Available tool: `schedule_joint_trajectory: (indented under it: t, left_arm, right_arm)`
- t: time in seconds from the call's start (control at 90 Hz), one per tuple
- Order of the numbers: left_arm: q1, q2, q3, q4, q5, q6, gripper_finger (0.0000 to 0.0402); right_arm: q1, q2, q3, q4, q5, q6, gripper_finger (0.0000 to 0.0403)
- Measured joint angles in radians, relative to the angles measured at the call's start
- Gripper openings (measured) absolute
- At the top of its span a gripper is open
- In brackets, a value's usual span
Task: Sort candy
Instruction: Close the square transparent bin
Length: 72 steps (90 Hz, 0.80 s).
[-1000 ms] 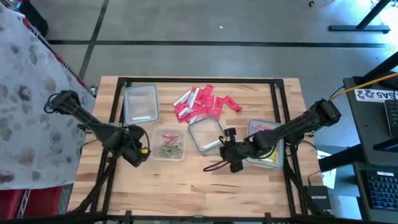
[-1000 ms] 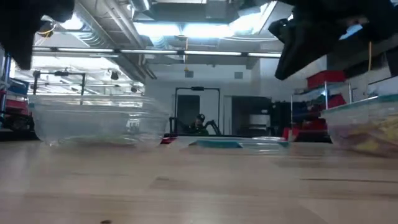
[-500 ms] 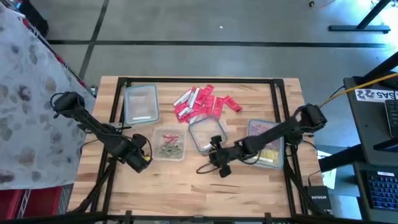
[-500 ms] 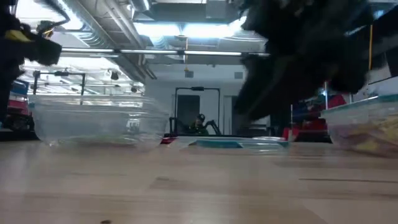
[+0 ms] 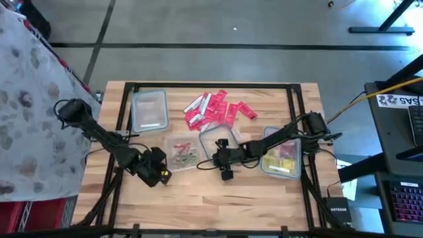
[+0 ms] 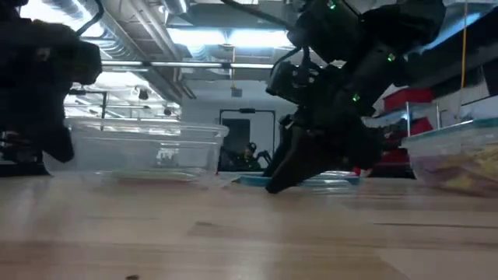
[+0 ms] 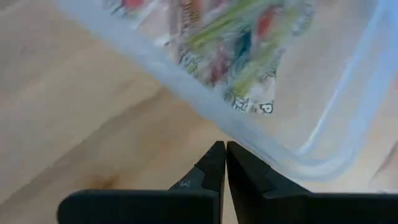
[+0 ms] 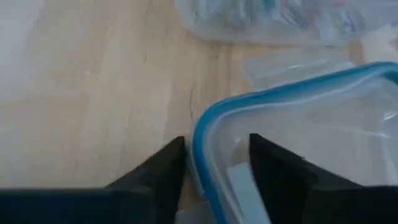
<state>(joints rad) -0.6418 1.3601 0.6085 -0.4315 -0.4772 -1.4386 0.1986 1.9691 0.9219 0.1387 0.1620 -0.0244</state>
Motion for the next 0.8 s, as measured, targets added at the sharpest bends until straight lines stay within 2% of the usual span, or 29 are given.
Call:
schedule_joint_trajectory:
  t: [0.078,0.133,0.322,0.533,0.8]
  left_arm:
    - [0.0,0.013,0.0,0.031,-0.001,0.007,0.0]
    - [-0.004,0.024,0.0,0.037,0.003,0.006,0.0]
    - [-0.015,0.046,0.0,0.043,0.012,-0.002,0.0]
    - [-0.024,0.048,0.0,0.051,0.011,-0.005,0.0]
    - [-0.024,0.048,0.0,0.049,-0.002,-0.005,0.0]
  right_arm:
    - [0.0,0.002,0.003,-0.005,0.001,0.005,0.0039]
    - [-0.001,0.002,0.003,-0.013,0.004,0.017,0.0019]
    - [0.018,-0.068,-0.006,-0.153,0.024,0.061,0.0012]
    - [0.052,-0.209,-0.02,-0.33,0.058,0.072,0.0003]
    - [0.051,-0.351,-0.014,-0.33,0.114,0.022,0.0005]
